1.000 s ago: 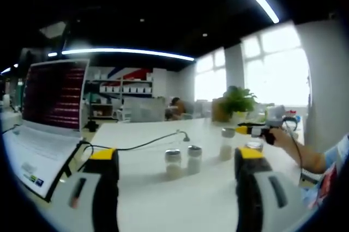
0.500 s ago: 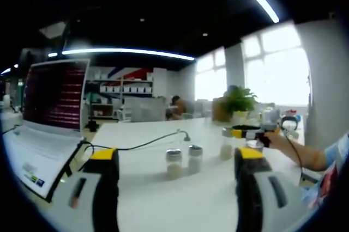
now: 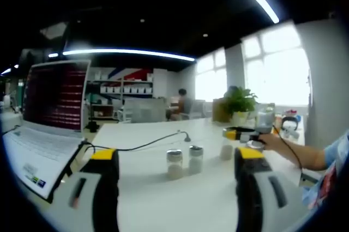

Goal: Rotate the seasoning bottle until the label or dispensing opening points toward the visible target arrow and the bottle remains upright within the marked orientation range

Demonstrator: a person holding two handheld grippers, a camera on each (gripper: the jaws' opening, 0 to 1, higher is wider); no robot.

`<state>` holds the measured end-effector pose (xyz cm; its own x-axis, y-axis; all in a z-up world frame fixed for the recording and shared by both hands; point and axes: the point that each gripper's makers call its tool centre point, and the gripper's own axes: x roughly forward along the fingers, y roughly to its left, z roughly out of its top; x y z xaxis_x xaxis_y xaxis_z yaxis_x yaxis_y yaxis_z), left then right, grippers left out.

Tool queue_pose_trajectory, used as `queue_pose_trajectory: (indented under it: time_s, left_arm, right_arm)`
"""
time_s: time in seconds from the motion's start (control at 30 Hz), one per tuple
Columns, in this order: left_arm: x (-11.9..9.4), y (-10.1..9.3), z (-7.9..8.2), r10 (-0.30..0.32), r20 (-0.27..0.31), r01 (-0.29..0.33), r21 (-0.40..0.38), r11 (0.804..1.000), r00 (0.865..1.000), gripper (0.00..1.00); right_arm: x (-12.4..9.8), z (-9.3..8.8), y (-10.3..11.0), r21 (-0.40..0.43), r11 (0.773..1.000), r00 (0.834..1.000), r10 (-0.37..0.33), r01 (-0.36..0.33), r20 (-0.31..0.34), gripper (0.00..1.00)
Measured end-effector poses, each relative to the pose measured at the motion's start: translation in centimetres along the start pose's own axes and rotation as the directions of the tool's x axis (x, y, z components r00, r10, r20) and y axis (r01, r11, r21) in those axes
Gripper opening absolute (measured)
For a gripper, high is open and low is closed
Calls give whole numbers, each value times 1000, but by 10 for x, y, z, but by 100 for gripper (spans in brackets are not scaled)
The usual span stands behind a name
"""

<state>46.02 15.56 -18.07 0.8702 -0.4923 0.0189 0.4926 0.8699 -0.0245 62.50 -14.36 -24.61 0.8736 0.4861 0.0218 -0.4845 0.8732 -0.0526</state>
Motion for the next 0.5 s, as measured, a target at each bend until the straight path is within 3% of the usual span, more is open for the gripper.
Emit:
queue_pose_trajectory:
  time_s: [0.3,0.5]
  left_arm:
    - [-2,4,3,7,10,-7,-4,1000,1000,92]
    - [-1,6,2,8,6,-8,-5,1000,1000,92]
  right_arm:
    - [2,-4,1,12,1000,1000,11,-11,-23,54]
    - [5,-10,-2,-57,998,998,-12,8,-59,52]
